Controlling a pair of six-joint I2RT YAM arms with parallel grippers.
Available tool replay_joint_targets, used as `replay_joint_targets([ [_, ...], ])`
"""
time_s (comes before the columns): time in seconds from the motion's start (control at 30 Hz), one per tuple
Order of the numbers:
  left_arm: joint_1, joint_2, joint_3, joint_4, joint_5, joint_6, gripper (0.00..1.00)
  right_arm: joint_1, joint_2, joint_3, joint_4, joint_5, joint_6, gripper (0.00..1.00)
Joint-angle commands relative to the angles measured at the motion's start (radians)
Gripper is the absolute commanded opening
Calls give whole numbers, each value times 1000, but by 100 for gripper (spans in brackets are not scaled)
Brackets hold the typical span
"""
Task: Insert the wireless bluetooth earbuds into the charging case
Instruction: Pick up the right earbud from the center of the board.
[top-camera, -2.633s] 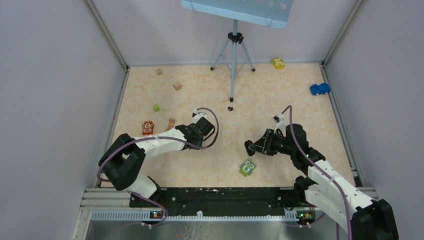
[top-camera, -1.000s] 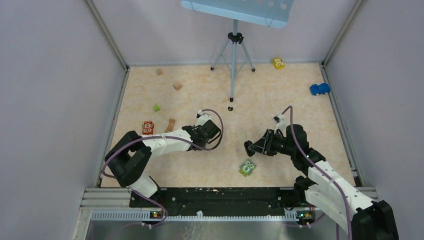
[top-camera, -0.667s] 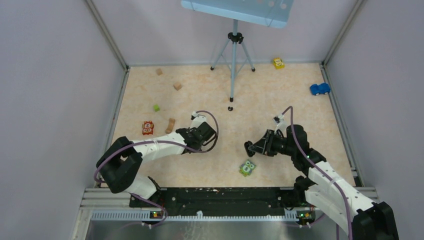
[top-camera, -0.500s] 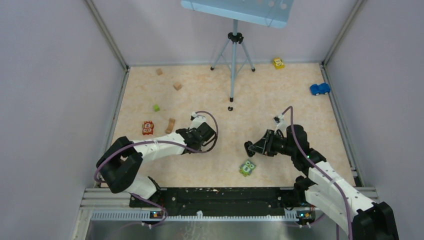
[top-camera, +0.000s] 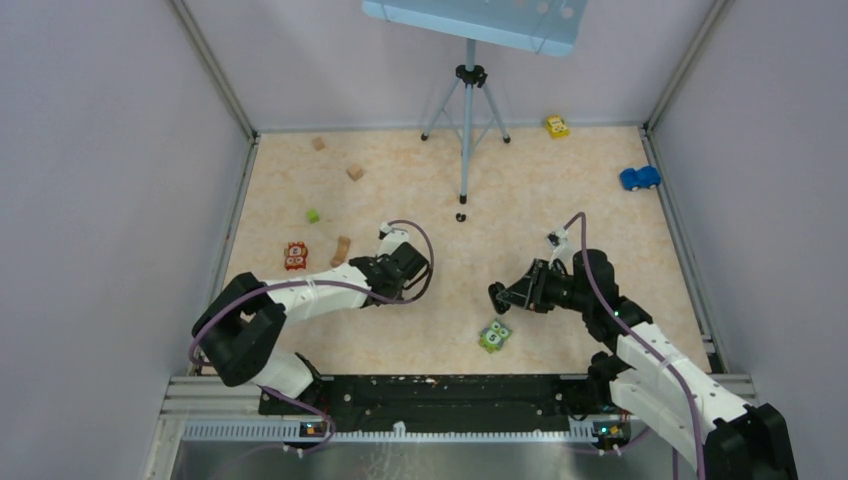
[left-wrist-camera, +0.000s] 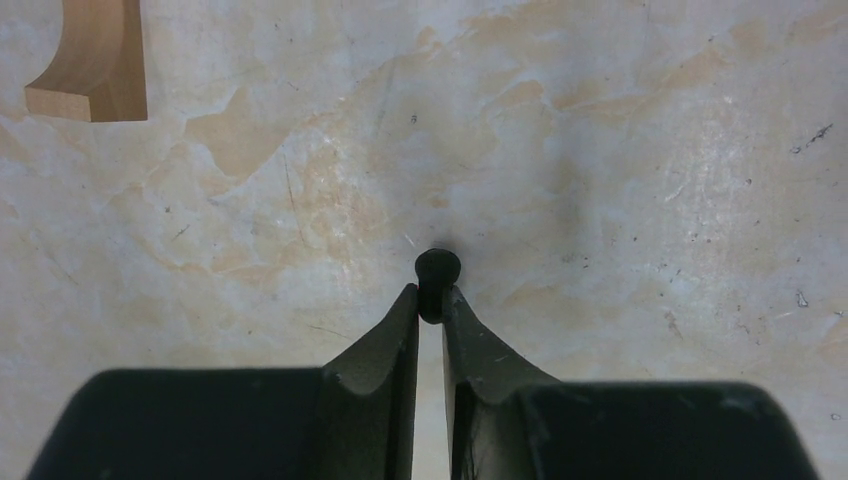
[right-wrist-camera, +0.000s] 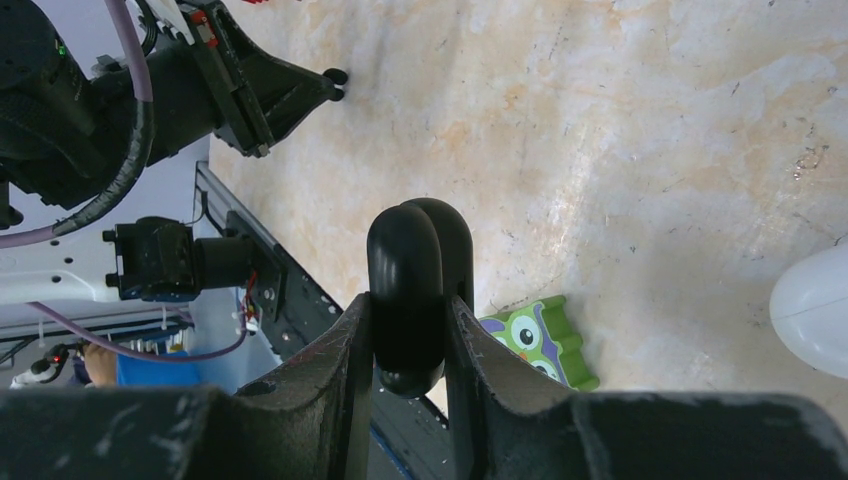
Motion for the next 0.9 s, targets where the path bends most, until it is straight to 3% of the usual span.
replay_joint_targets([
  [0.0, 8, -32, -26, 70, 39, 13, 17, -9, -14, -6, 38, -16, -8, 0],
  [0.27, 41, -81, -45, 170, 178, 80, 0, -9, -6, -12, 58, -13, -1, 0],
  [0.47, 41, -224, -10, 242, 280, 201, 0, -8, 5, 19, 32, -9, -38, 0],
  [0.73, 41, -358, -5, 361, 667, 348, 0, -9, 8, 33, 74, -77, -63, 0],
  [0.87, 40, -373, -29, 485, 866, 227, 0, -8, -35, -8, 215, -157, -36, 0],
])
